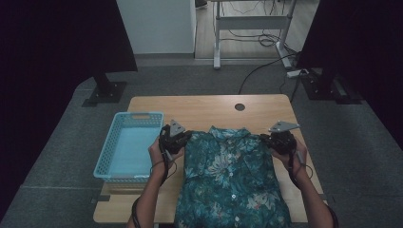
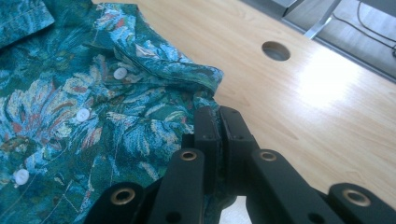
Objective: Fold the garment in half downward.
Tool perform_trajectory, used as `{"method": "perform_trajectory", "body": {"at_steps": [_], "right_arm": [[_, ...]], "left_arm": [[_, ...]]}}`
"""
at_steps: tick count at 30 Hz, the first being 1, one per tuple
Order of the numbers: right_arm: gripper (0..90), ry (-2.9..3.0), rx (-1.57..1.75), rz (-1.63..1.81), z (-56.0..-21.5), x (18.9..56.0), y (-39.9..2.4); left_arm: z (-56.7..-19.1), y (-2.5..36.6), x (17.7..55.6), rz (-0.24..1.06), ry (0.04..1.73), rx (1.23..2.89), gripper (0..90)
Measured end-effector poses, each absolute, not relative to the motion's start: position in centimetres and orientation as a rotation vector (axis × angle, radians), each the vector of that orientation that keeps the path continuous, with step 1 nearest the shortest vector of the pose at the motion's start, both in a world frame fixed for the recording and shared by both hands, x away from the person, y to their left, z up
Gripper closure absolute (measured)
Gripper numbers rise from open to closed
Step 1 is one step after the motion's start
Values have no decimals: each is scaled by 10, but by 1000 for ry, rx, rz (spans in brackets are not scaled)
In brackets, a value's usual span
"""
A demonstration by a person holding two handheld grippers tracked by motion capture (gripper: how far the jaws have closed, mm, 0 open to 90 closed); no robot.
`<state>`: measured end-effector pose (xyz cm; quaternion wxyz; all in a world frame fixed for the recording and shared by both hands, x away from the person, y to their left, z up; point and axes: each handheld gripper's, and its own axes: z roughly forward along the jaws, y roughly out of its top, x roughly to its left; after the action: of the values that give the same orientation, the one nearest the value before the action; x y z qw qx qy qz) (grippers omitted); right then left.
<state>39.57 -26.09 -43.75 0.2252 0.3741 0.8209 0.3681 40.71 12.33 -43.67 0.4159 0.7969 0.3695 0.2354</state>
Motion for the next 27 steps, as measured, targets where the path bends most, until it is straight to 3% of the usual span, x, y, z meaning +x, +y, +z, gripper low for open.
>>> {"method": "perform_trajectory", "body": {"at_steps": [16,27], "right_arm": [[862,2184,1044,1012,-409,420,-257],[862,2160,1043,1030,-408,420,-251]], "left_arm": [[-409,125,426,647,917,1960,887],[-409,134,425,668,942,1967,886]]}}
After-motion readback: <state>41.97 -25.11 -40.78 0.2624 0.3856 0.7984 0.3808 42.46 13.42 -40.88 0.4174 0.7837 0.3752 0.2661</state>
